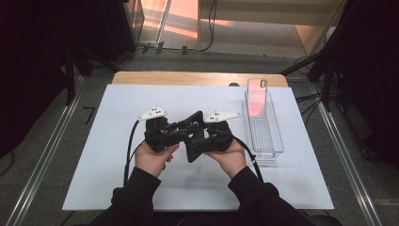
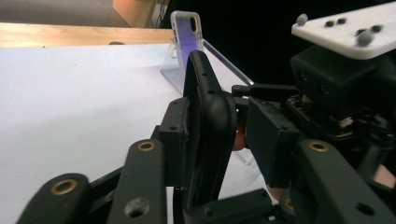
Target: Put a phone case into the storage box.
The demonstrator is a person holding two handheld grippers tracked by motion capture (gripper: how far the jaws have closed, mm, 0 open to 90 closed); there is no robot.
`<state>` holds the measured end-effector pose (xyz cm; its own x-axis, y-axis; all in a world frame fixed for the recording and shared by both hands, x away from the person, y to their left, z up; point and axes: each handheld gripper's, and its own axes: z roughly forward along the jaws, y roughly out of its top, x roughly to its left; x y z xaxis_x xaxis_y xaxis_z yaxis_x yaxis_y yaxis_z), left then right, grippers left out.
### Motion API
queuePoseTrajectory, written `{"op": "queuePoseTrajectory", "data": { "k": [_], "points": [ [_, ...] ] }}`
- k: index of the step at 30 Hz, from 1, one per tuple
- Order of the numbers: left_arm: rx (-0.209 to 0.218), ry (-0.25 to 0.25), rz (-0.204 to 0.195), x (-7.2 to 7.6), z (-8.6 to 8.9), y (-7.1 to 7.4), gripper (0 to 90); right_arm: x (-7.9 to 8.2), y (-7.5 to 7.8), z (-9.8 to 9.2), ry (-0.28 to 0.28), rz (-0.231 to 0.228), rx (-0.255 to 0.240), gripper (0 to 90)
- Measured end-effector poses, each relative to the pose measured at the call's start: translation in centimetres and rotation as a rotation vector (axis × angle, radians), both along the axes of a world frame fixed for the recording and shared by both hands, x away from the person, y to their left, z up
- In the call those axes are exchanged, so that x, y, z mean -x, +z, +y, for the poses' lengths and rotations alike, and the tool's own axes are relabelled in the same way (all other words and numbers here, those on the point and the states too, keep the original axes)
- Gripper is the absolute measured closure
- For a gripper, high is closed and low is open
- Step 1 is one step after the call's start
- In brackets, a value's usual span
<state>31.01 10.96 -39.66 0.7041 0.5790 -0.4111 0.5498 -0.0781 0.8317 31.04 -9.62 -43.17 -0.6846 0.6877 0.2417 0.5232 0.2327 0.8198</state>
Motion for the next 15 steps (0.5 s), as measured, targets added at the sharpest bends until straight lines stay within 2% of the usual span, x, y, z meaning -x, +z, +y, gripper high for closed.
{"op": "queuePoseTrajectory", "data": {
  "k": [6,12,15],
  "points": [
    [0.010,-0.012,0.032,-0.3,0.4,0.0,50.1,-0.3,-0.2,-0.5,-0.013,0.006,0.011,12.5],
    [-0.009,-0.041,0.080,-0.5,0.6,-0.2,41.1,-0.7,-0.5,-1.0,-0.037,0.014,0.042,12.5],
    [-0.024,-0.051,0.082,-0.5,0.9,-0.2,38.8,-1.0,-0.7,-1.5,-0.059,0.026,0.051,12.5]
  ]
}}
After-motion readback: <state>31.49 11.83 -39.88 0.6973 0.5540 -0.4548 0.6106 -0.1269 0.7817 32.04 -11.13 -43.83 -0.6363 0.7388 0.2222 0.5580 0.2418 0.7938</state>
